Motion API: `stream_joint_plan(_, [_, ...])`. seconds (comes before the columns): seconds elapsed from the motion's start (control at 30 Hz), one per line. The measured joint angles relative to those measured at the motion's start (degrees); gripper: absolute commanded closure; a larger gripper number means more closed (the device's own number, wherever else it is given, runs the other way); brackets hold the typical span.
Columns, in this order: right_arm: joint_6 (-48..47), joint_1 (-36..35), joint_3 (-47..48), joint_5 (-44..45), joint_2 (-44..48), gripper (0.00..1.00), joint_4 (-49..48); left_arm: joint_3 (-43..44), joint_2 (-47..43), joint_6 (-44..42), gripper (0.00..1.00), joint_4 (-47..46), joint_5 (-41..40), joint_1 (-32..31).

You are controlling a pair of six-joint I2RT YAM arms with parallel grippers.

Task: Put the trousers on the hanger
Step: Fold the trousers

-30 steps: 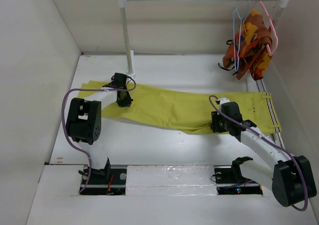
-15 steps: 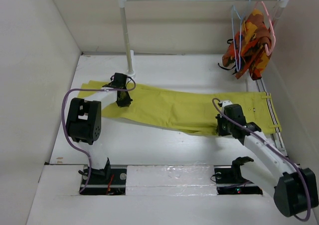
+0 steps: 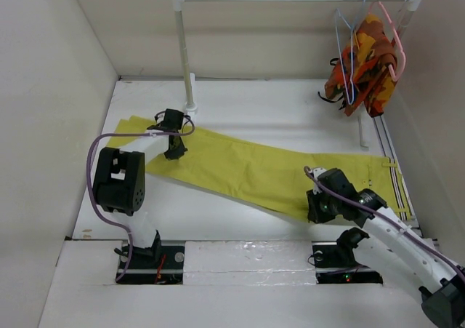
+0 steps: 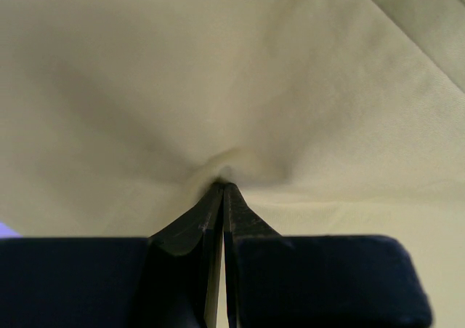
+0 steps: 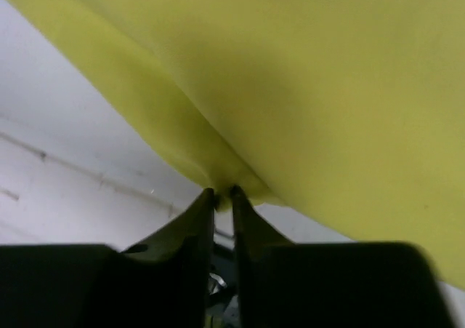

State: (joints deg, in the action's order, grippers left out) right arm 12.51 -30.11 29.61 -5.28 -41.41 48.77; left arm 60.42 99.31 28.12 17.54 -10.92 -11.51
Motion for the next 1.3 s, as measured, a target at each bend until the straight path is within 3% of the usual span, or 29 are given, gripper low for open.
stream_joint_plan(0.07, [1.6, -2.7, 0.1, -1.0, 0.5, 0.57, 2.5, -0.8, -1.0, 0.1, 1.0, 0.8, -1.2, 0.0])
stream_joint_plan(0.2, [3.2, -4.9, 2.0, -1.6, 1.9, 0.4, 7.2, -1.2, -3.6, -0.1, 0.8, 3.0, -1.7, 0.1])
stream_joint_plan(0.27, [3.3, -4.6, 4.6, -1.0, 2.0, 0.39, 8.5, -1.2, -6.1, -0.5, 0.77, 3.9, -1.2, 0.1])
stream_joint_plan(0.33, [3.1, -2.9, 7.7, 0.1, 1.2, 0.43, 8.1, -1.2, -9.1, -0.8, 0.73, 4.1, -0.6, 0.1])
stream_joint_plan(0.37, [2.7, -1.7, 8.9, 0.7, 0.5, 0.57, 7.1, -1.1, -10.7, -0.9, 0.7, 4.1, -0.1, -0.1])
stream_joint_plan(0.43, [1.7, 2.1, 10.2, 2.4, -1.8, 0.75, 4.2, -0.1, -12.2, -1.0, 0.69, 4.2, 0.7, -0.2])
stream_joint_plan(0.47, [1.2, 4.5, 10.1, 3.6, -3.3, 0.91, 2.0, 1.0, -12.1, -1.0, 0.69, 4.0, 1.1, -0.2])
stream_joint_plan(0.5, [0.8, 6.9, 9.7, 4.4, -4.9, 0.94, -0.1, 2.1, -11.3, -0.9, 0.7, 3.5, 1.7, 0.1])
stream_joint_plan(0.63, [-0.3, 16.4, 4.5, 3.7, -11.9, 0.97, -11.3, 4.2, -4.8, 0.5, 0.7, 0.5, 6.4, 3.0])
stream_joint_plan(0.77, [-1.8, 22.3, 0.6, -0.4, -22.8, 0.97, -19.1, -0.5, 0.3, 3.5, 0.7, -2.9, 15.0, 12.1])
stream_joint_plan(0.87, [-3.7, 23.6, 4.0, -2.4, -30.3, 0.97, -22.1, -4.9, -1.9, 6.1, 0.7, -6.3, 20.8, 19.1])
stream_joint_plan(1.03, [-7.5, 24.0, 15.3, -5.4, -44.2, 1.0, -23.5, -11.7, -7.2, 7.3, 0.7, -8.2, 23.3, 24.5])
stream_joint_plan(1.13, [-9.4, 24.1, 19.1, -5.7, -47.0, 0.94, -24.7, -14.6, -10.9, 7.2, 0.7, -6.9, 22.7, 24.7])
stream_joint_plan(1.27, [-11.3, 24.8, 18.7, -6.3, -38.8, 0.52, -24.0, -15.7, -15.7, 6.8, 0.71, -2.7, 22.7, 24.7])
stream_joint_plan(1.3, [-11.4, 25.5, 17.8, -6.6, -34.7, 0.47, -24.0, -15.5, -17.2, 6.8, 0.73, -1.9, 22.5, 23.9])
